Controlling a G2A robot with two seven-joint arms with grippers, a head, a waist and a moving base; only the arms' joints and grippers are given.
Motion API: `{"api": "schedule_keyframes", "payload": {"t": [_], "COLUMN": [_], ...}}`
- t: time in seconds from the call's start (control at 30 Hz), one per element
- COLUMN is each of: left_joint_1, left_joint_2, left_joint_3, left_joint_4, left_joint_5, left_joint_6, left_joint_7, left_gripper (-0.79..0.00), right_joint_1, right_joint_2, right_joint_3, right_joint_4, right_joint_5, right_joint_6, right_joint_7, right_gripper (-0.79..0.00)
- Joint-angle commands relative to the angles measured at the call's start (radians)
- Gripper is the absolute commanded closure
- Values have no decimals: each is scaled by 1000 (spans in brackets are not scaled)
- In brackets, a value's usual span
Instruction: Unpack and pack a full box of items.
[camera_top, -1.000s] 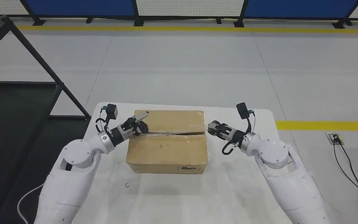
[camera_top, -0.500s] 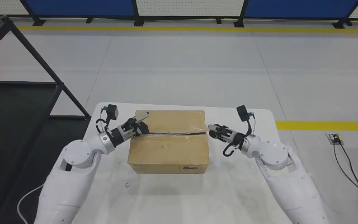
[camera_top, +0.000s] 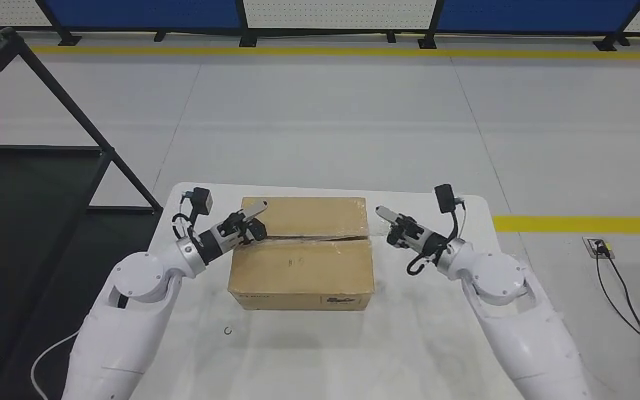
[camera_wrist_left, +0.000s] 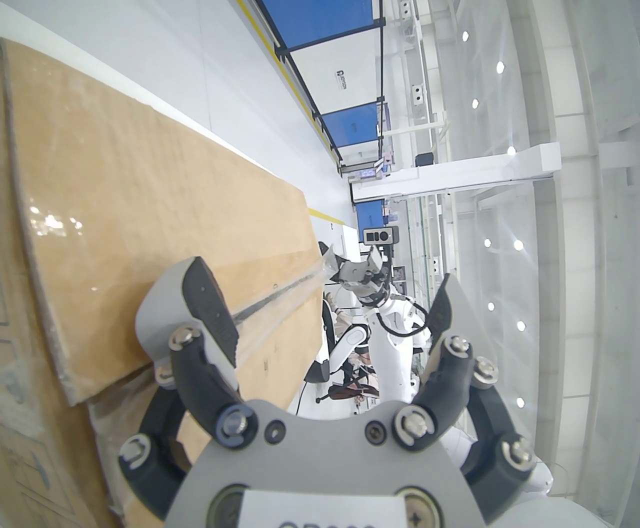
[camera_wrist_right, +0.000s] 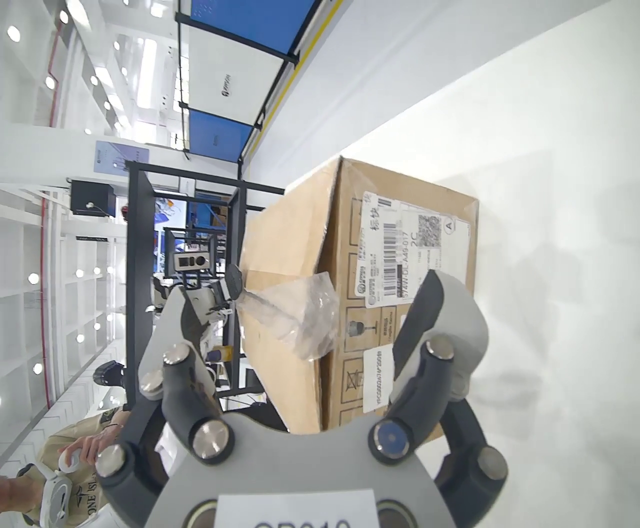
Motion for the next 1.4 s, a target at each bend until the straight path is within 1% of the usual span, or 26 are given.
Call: {"api": "schedule_keyframes", "payload": {"t": [0.0, 0.1, 0.17, 0.27, 0.33, 0.43, 0.53, 0.63, 0.8, 0.93, 1.07, 1.37], "left_joint_1": [8, 21, 28, 37, 40, 43, 44, 46, 46, 46, 46, 62], "left_joint_2": [2, 4, 6, 7, 8, 9, 10, 10, 11, 12, 13, 17], "left_joint_3": [-5, -14, -19, -24, -27, -29, -30, -31, -30, -29, -28, -42], "left_joint_4": [-11, -27, -35, -44, -49, -53, -57, -59, -61, -63, -64, -72], "left_joint_5": [-1, -3, -3, -6, -9, -13, -14, -15, -18, -19, -19, -26], "left_joint_6": [-2, -3, -4, -4, -5, -7, -8, -10, -12, -13, -14, -20], "left_joint_7": [2, 4, 6, 7, 8, 8, 8, 7, 2, 1, -2, 5], "left_gripper": [-785, -785, -785, -785, -785, -785, -785, -785, -785, -785, -785, -785], "right_joint_1": [-17, -48, -63, -45, -8, 65, 132, 168, 198, 206, 208, 225], "right_joint_2": [3, 7, 9, 9, 5, -5, -14, -19, -21, -20, -22, -37], "right_joint_3": [34, 72, 77, 48, 5, -57, -102, -121, -143, -153, -164, -214], "right_joint_4": [-41, -130, -189, -224, -210, -139, -52, 5, 61, 77, 85, 114], "right_joint_5": [34, 64, 71, 71, 39, 29, 41, 49, 38, 33, 35, 62], "right_joint_6": [-21, -42, -45, 0, 50, 102, 128, 132, 163, 161, 151, 115], "right_joint_7": [-22, -45, -37, 24, 46, 73, 121, 143, 188, 225, 237, 223], "right_gripper": [-785, -785, -785, -785, -785, -785, -785, -785, -785, -785, -785, -785]}}
